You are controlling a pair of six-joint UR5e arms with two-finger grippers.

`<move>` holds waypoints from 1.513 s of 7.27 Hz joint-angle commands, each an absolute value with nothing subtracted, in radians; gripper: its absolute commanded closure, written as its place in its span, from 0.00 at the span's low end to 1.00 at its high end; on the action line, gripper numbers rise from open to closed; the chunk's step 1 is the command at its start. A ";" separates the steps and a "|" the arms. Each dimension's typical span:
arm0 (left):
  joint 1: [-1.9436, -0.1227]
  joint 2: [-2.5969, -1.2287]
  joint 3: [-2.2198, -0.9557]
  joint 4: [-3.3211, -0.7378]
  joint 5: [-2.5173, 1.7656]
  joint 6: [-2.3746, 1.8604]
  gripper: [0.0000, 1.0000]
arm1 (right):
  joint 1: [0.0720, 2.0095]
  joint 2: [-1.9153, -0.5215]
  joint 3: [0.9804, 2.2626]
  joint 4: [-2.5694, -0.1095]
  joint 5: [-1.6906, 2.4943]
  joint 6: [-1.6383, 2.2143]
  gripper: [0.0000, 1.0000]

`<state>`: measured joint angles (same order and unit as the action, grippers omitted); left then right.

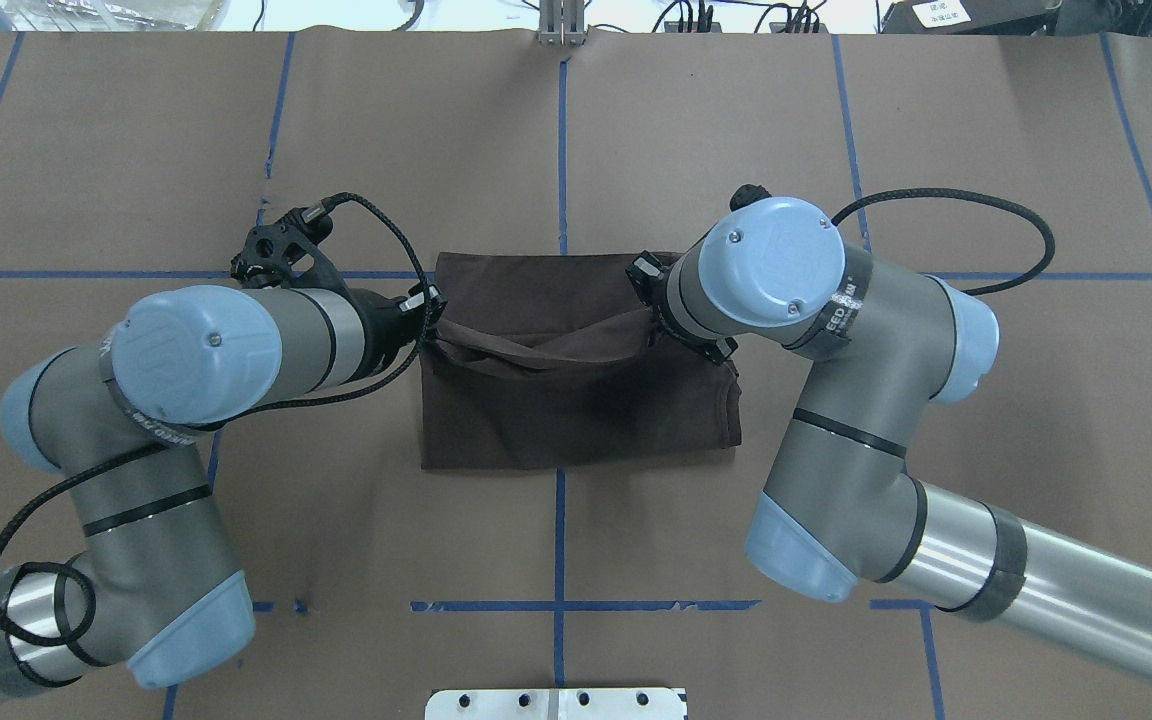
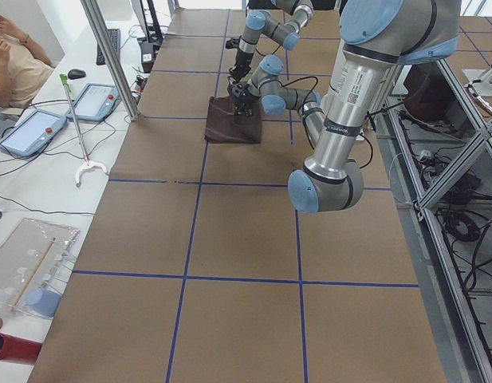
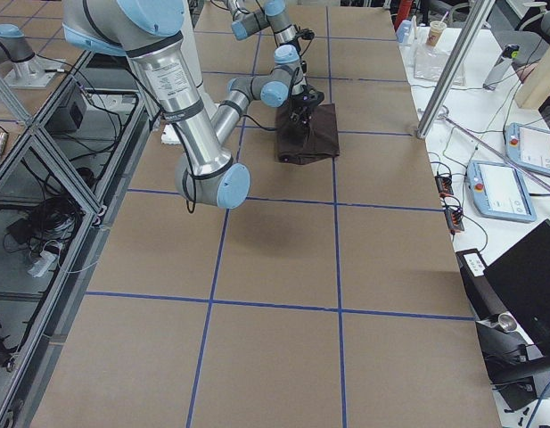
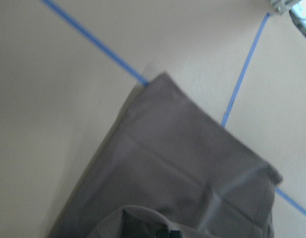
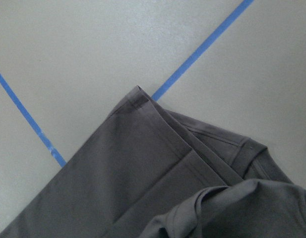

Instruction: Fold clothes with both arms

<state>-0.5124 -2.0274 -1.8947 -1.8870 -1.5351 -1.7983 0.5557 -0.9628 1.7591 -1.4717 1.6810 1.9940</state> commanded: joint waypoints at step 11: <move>-0.824 -1.917 -1.615 -2.321 -1.786 -1.206 0.00 | 0.895 -1.109 1.550 -1.177 2.008 1.362 0.00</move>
